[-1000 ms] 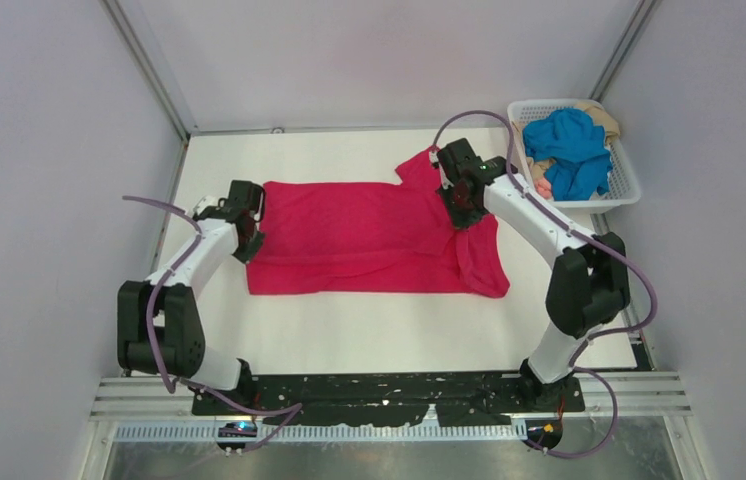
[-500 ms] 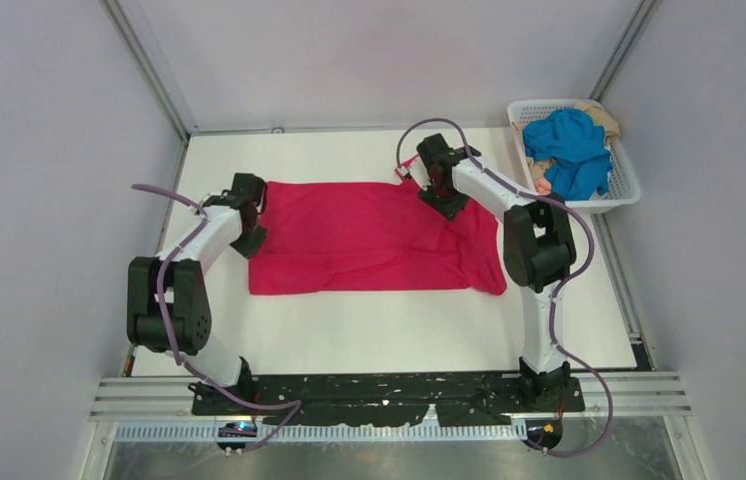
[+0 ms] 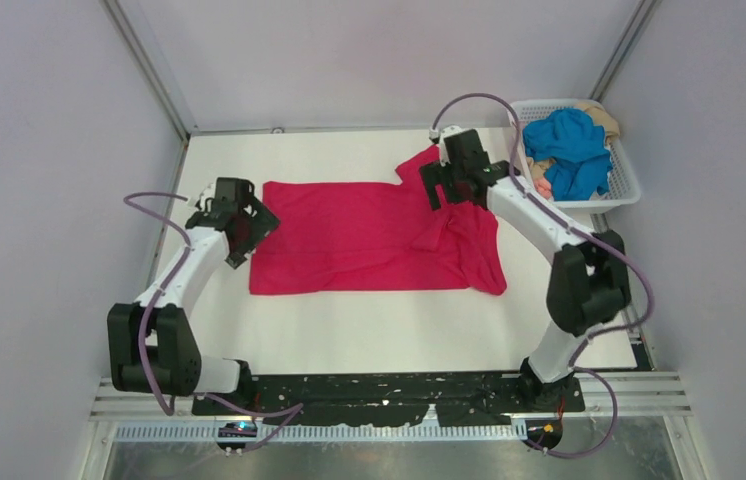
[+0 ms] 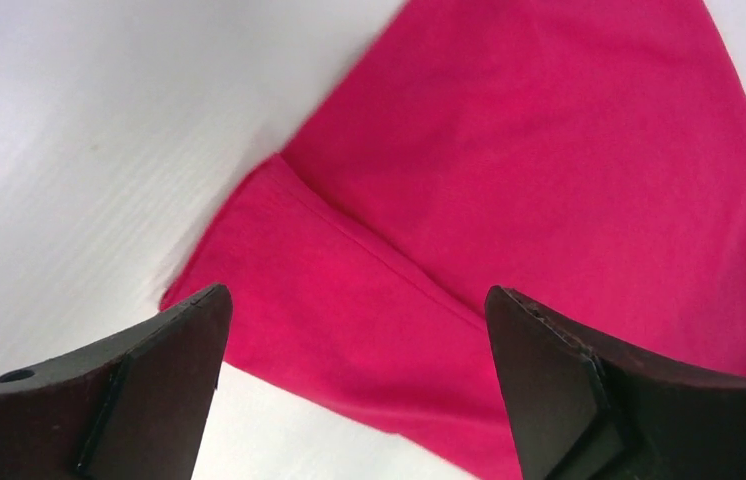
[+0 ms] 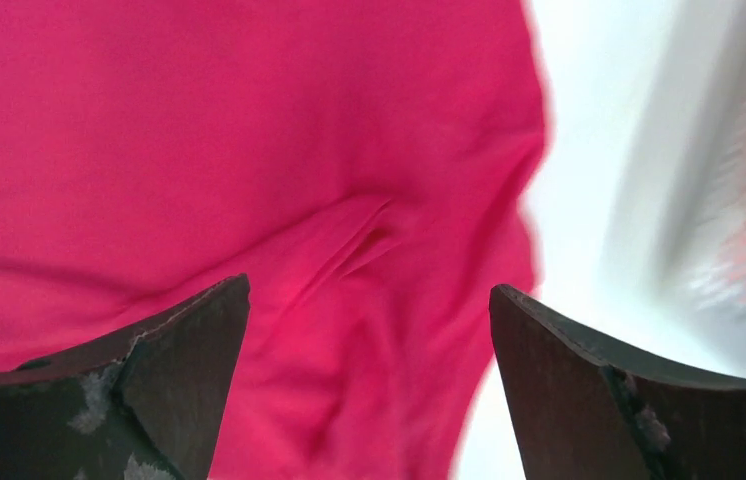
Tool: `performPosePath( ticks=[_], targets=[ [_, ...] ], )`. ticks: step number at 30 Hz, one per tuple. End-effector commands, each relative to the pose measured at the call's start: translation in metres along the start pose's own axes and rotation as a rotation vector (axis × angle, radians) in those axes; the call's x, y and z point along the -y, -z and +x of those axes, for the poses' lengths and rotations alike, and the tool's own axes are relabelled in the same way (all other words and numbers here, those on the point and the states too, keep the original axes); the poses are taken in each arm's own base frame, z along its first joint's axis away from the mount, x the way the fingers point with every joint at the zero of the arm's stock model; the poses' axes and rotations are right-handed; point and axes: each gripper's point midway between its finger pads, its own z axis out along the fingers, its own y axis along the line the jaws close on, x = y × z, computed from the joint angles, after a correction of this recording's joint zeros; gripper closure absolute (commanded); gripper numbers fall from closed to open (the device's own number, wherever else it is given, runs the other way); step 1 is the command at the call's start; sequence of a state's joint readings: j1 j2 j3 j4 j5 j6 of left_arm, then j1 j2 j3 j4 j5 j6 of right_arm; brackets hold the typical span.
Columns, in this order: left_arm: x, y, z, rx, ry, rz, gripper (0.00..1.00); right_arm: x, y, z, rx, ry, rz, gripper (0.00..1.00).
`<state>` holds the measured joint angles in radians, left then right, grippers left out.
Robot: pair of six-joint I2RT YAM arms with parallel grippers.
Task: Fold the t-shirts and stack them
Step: Fold the flattened tshirt in 1/3 of the way
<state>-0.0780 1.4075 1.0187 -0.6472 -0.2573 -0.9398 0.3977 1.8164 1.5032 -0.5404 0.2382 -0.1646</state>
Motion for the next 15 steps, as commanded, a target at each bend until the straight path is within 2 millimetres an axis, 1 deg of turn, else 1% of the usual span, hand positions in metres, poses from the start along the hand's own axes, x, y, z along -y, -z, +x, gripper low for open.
performPosePath(
  ticks=[1, 2, 3, 5, 6, 8, 10, 12, 15],
  targets=[
    [0.041, 0.017, 0.026, -0.088, -0.137, 0.326, 0.0, -0.077, 0.049, -0.004, 0.13, -0.435, -0.409, 0.05],
    [0.043, 0.017, 0.035, -0.113, -0.149, 0.36, 0.0, -0.089, 0.044, 0.009, 0.12, -0.503, -0.448, 0.05],
    [0.045, 0.016, 0.042, -0.131, -0.158, 0.387, 0.0, -0.098, 0.051, 0.01, 0.129, -0.526, -0.504, 0.05],
    [0.044, 0.01, 0.056, -0.169, -0.157, 0.412, 0.0, -0.111, 0.045, 0.026, 0.106, -0.592, -0.543, 0.05],
    [0.045, 0.007, 0.062, -0.189, -0.159, 0.417, 0.0, -0.114, 0.043, 0.026, 0.105, -0.623, -0.55, 0.05],
    [0.042, 0.001, 0.068, -0.217, -0.158, 0.401, 0.01, -0.117, 0.027, 0.044, 0.029, -0.667, -0.514, 0.05],
    [0.039, -0.005, 0.07, -0.227, -0.161, 0.376, 0.0, -0.122, 0.016, 0.057, -0.03, -0.694, -0.501, 0.05],
    [0.036, -0.011, 0.072, -0.232, -0.165, 0.35, 0.0, -0.127, 0.009, 0.062, -0.05, -0.711, -0.508, 0.05],
    [0.032, -0.018, 0.073, -0.235, -0.168, 0.319, 0.0, -0.126, 0.0, 0.064, -0.054, -0.725, -0.484, 0.05]
  ],
)
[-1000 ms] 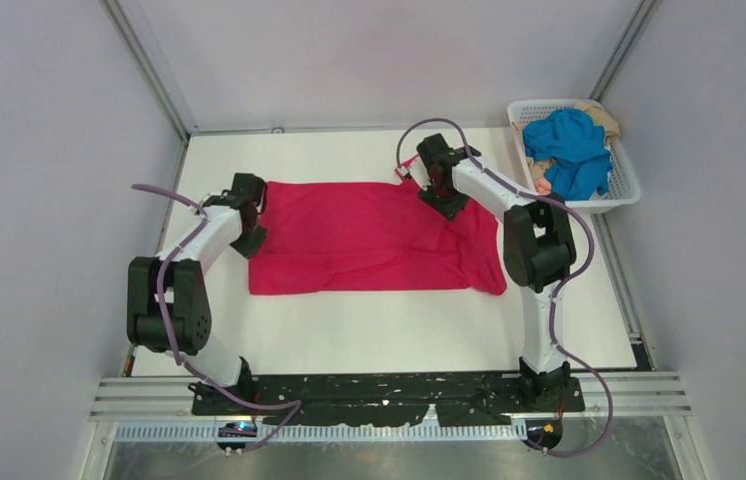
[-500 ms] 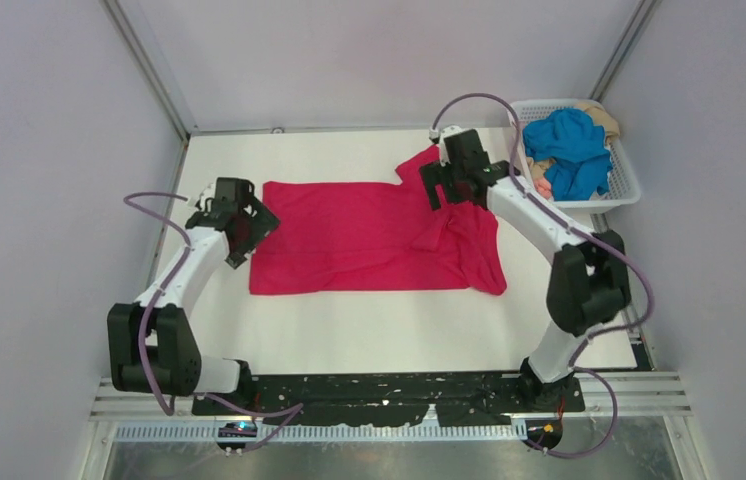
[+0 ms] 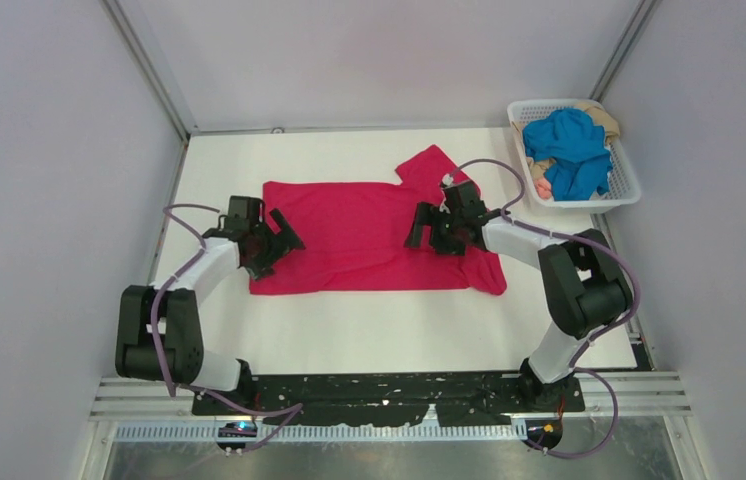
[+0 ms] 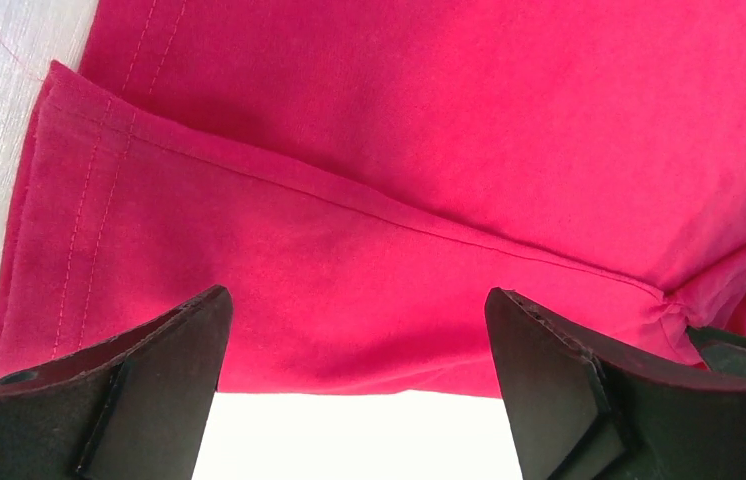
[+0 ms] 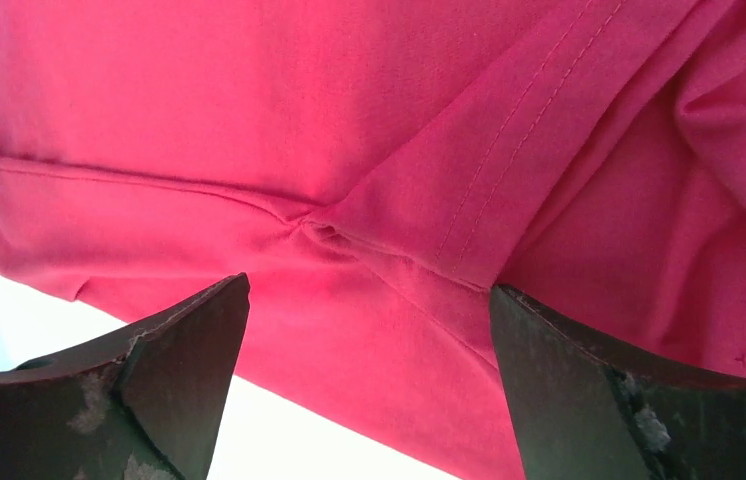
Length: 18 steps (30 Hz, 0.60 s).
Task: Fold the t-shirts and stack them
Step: Fold the flattened tshirt in 1/3 of the way
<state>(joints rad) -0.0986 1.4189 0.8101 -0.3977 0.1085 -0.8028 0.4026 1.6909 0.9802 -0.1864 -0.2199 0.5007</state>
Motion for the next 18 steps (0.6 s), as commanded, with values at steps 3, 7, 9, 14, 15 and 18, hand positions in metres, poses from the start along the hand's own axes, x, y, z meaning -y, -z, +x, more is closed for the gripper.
performPosePath(
  ticks=[3, 7, 9, 14, 15, 18],
  targets=[
    [0.003, -0.008, -0.009, 0.016, -0.025, -0.004, 0.0, -0.008, -0.009, -0.021, 0.07, -0.054, -0.014, 0.05],
    [-0.002, -0.011, -0.01, 0.017, -0.027, -0.035, 0.0, 0.002, -0.013, -0.023, 0.084, -0.055, 0.035, 0.05],
    [-0.003, -0.011, -0.01, 0.017, -0.029, -0.038, 0.0, 0.0, -0.016, -0.03, 0.108, -0.048, 0.026, 0.05],
    [-0.007, -0.012, -0.009, 0.016, -0.028, -0.062, 0.0, -0.021, -0.027, -0.055, 0.17, -0.052, -0.064, 0.05],
    [-0.008, -0.013, -0.009, 0.017, -0.03, -0.065, 0.01, -0.03, -0.027, -0.068, 0.209, -0.055, -0.094, 0.05],
    [-0.01, -0.013, -0.009, 0.016, -0.029, -0.074, 0.0, -0.045, -0.037, -0.088, 0.256, -0.071, -0.16, 0.05]
  ],
)
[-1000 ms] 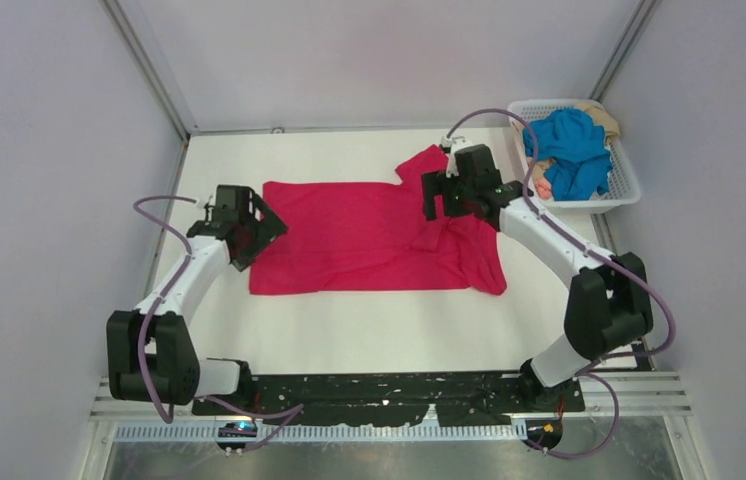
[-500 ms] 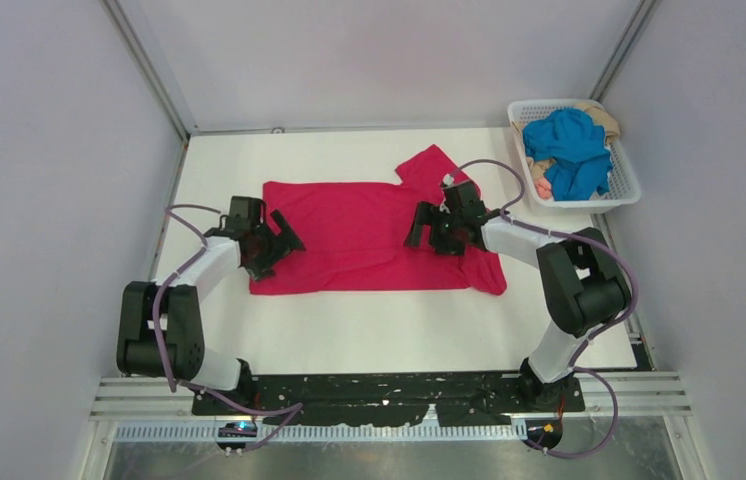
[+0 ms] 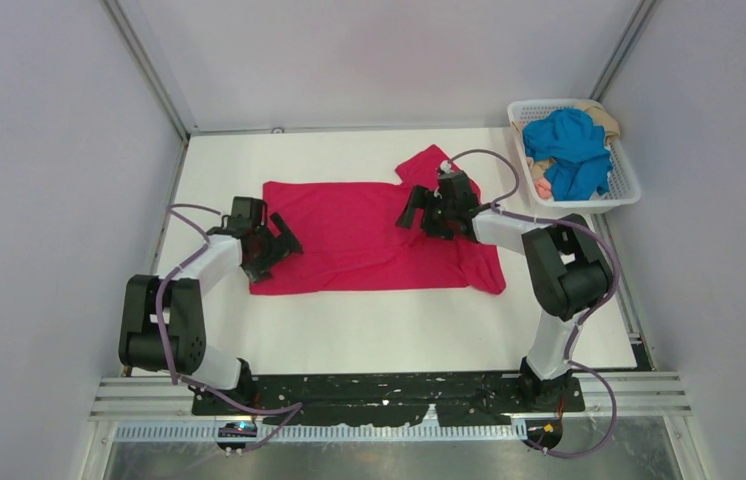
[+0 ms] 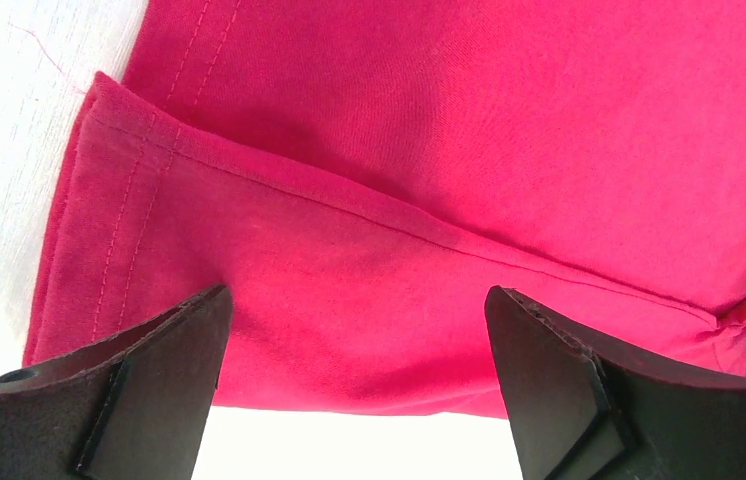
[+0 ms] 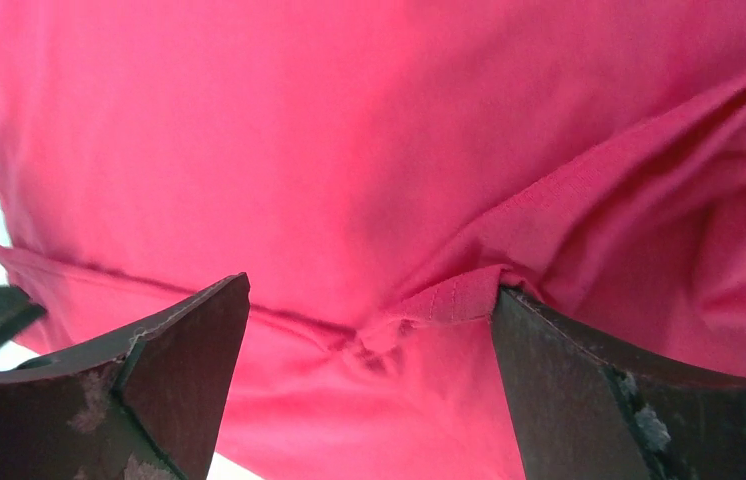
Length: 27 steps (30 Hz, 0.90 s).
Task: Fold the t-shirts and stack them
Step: Fold the flattened tshirt in 1/3 of the way
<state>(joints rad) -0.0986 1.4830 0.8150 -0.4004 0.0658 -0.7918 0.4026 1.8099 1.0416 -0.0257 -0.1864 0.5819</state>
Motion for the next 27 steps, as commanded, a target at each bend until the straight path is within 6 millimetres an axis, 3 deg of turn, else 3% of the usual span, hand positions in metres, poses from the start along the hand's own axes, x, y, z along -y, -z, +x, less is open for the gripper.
performPosePath(
  ticks=[1, 2, 3, 4, 5, 8, 10, 11, 12, 14, 15, 16, 17, 18, 19, 20, 21, 23, 27],
  targets=[
    [0.005, 0.002, -0.012, 0.033, -0.022, -0.002, 0.0, -0.053, -0.011, -0.068, 0.195, -0.024, -0.177, 0.05],
    [0.005, 0.002, -0.012, 0.033, -0.022, -0.004, 0.0, -0.055, -0.018, -0.072, 0.2, -0.031, -0.184, 0.05],
    [0.005, 0.002, -0.012, 0.035, -0.022, -0.005, 0.0, -0.07, -0.016, -0.091, 0.244, -0.024, -0.217, 0.05],
    [0.005, 0.003, -0.013, 0.038, -0.022, -0.005, 0.0, -0.07, -0.021, -0.097, 0.256, -0.024, -0.207, 0.05],
    [0.005, 0.004, -0.014, 0.041, -0.024, -0.007, 0.0, -0.081, -0.018, -0.115, 0.29, -0.005, -0.223, 0.05],
    [0.003, 0.007, -0.016, 0.046, -0.027, -0.025, 0.0, -0.083, -0.009, -0.134, 0.318, 0.075, -0.165, 0.05],
    [0.004, 0.01, -0.018, 0.054, -0.028, -0.027, 0.0, -0.071, 0.006, -0.13, 0.295, 0.123, -0.082, 0.05],
    [0.004, 0.01, -0.018, 0.058, -0.027, -0.023, 0.0, -0.052, 0.008, -0.109, 0.226, 0.122, -0.013, 0.05],
    [0.006, 0.01, -0.019, 0.063, -0.028, -0.017, 0.01, -0.046, 0.022, -0.107, 0.235, 0.132, 0.028, 0.05],
    [0.007, 0.008, -0.02, 0.061, -0.028, -0.014, 0.01, -0.005, 0.033, -0.055, 0.12, 0.118, 0.132, 0.05],
    [0.008, 0.007, -0.019, 0.056, -0.027, -0.014, 0.0, -0.005, 0.046, -0.049, 0.119, 0.117, 0.124, 0.05],
    [0.01, 0.006, -0.018, 0.047, -0.027, -0.01, 0.0, 0.012, 0.047, -0.019, 0.055, 0.106, 0.148, 0.05],
    [0.01, 0.004, -0.017, 0.036, -0.026, -0.007, 0.0, 0.009, 0.056, -0.012, 0.046, 0.103, 0.122, 0.05],
    [0.011, 0.002, -0.016, 0.026, -0.026, -0.004, 0.0, 0.022, 0.058, 0.012, -0.006, 0.088, 0.138, 0.05],
    [0.012, 0.001, -0.015, 0.019, -0.028, -0.004, 0.0, 0.019, 0.066, 0.018, -0.014, 0.087, 0.115, 0.05],
    [0.01, 0.0, -0.015, 0.018, -0.026, -0.013, 0.01, 0.03, 0.068, 0.037, -0.057, 0.083, 0.131, 0.05],
    [0.008, -0.001, -0.014, 0.015, -0.027, -0.024, 0.0, 0.029, 0.074, 0.038, -0.053, 0.086, 0.121, 0.05],
    [0.004, -0.003, -0.013, 0.015, -0.024, -0.041, 0.01, 0.044, 0.082, 0.046, -0.06, 0.088, 0.177, 0.05],
    [-0.001, -0.007, -0.008, -0.002, -0.026, -0.052, 0.0, 0.091, 0.095, 0.044, -0.038, 0.051, 0.336, 0.05]
  ],
)
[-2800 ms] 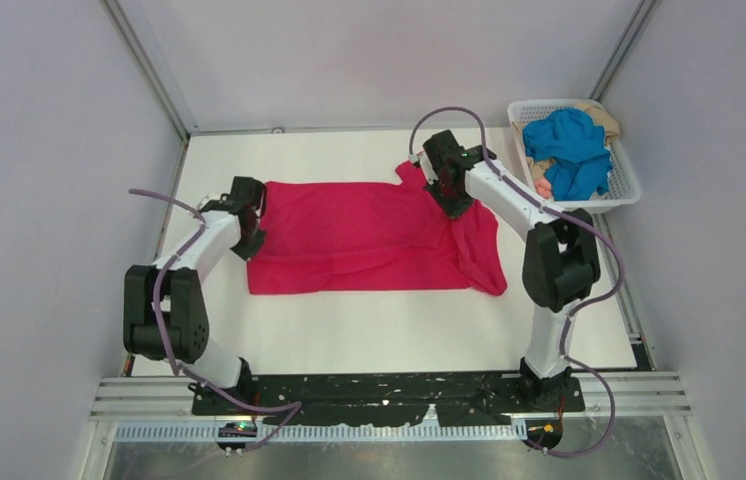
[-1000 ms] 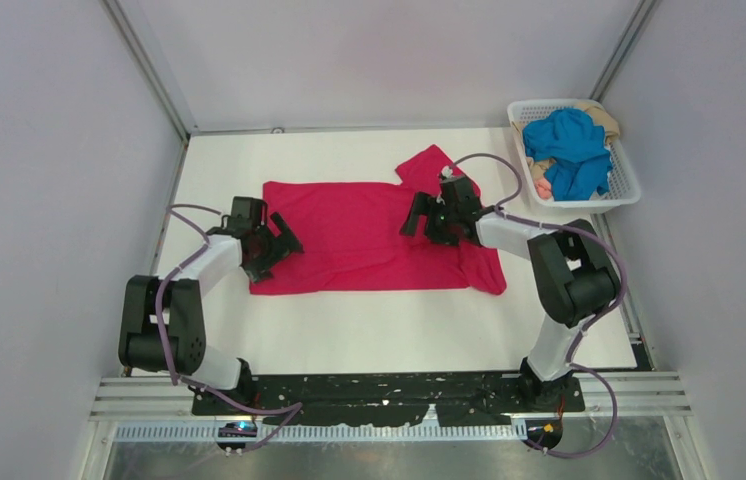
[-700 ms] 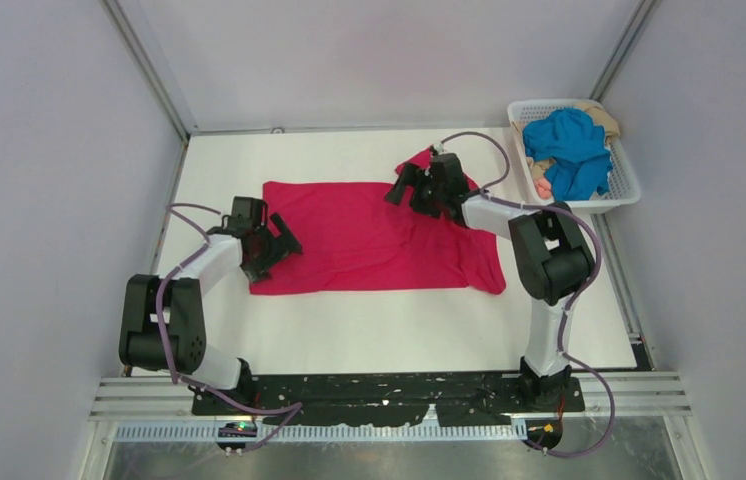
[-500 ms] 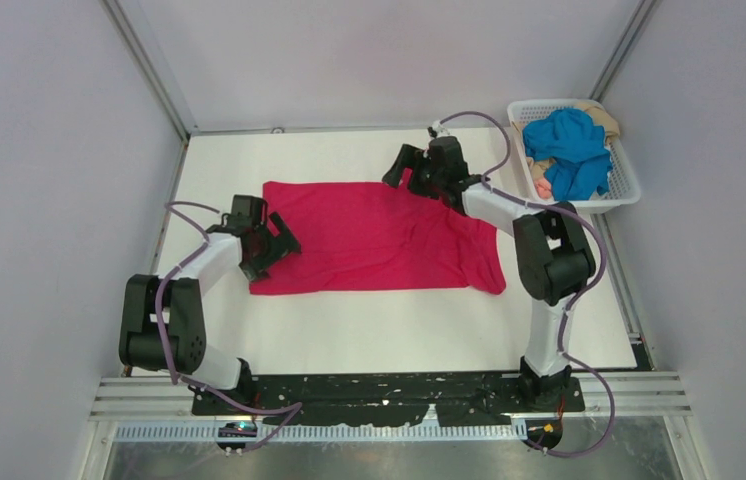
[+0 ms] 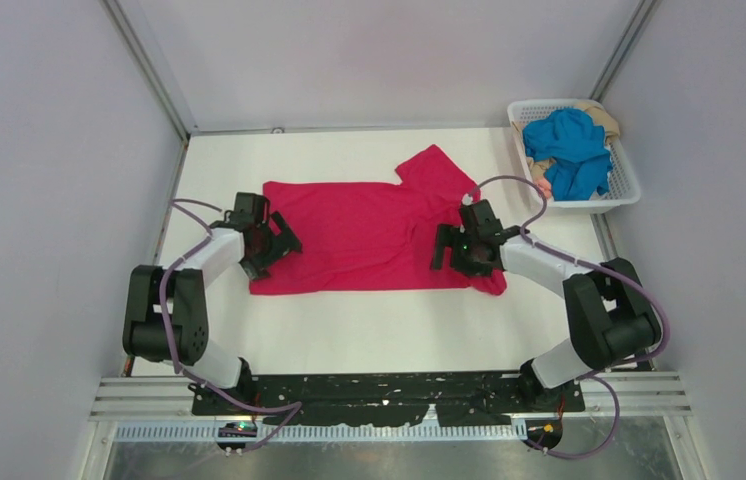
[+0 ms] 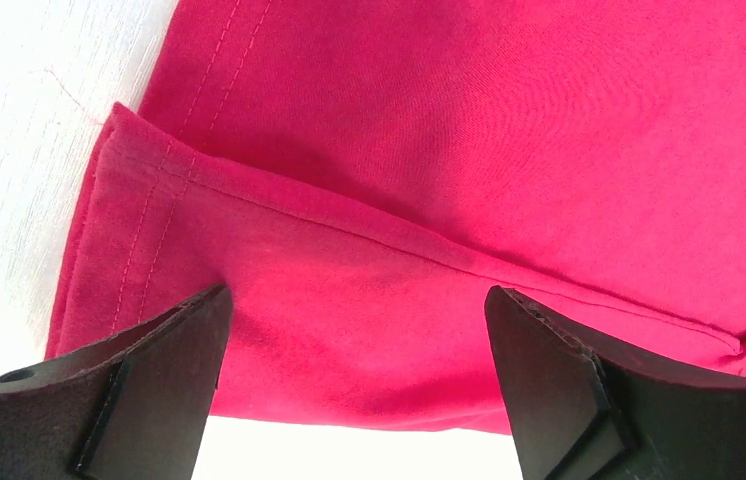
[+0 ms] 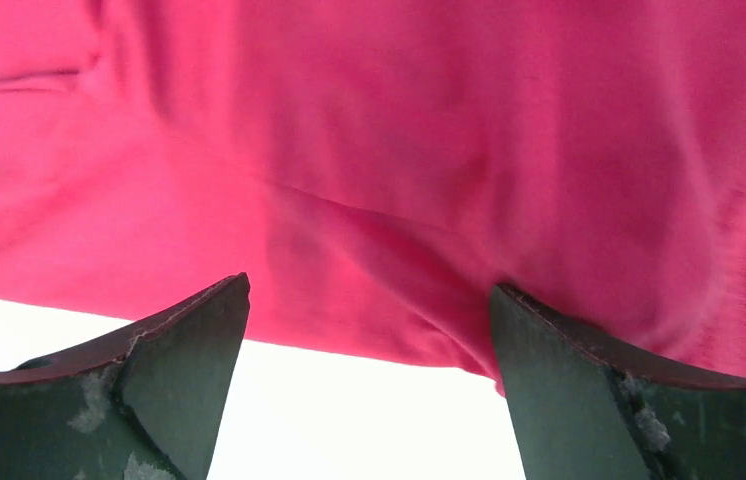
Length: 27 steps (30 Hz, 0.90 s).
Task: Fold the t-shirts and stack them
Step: Fold the flattened tshirt in 1/3 of the way, then grab the side of the flattened tshirt furthest away from the robot with both arms
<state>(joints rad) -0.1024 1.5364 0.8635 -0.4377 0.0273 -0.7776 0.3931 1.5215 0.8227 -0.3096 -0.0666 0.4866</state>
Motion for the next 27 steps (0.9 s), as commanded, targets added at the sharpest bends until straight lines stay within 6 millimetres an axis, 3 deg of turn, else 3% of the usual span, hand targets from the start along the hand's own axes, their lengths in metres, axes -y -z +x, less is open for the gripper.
performPosePath(
  ticks=[1, 6, 10, 15, 20, 27],
  targets=[
    [0.002, -0.003, -0.001, -0.007, -0.011, 0.0, 0.0, 0.043, 0.015, -0.012, 0.064, -0.033, 0.134, 0.05],
    [-0.001, -0.003, 0.0, -0.01, -0.015, -0.013, 0.0, 0.078, 0.012, -0.012, 0.056, -0.092, 0.18, 0.05],
    [-0.001, -0.002, 0.002, -0.025, -0.015, -0.014, 0.0, 0.064, 0.003, -0.007, 0.019, -0.096, 0.067, 0.05],
    [-0.003, 0.002, 0.017, -0.066, -0.015, 0.011, 0.0, 0.064, 0.01, 0.019, -0.032, -0.118, 0.05, 0.05],
    [-0.029, 0.013, 0.044, -0.093, -0.007, -0.039, 0.0, 0.074, 0.031, 0.063, -0.094, -0.143, 0.067, 0.05],
    [-0.067, 0.027, 0.086, -0.101, 0.001, -0.077, 0.0, 0.066, 0.054, 0.108, -0.138, -0.17, 0.008, 0.05]
  ],
)
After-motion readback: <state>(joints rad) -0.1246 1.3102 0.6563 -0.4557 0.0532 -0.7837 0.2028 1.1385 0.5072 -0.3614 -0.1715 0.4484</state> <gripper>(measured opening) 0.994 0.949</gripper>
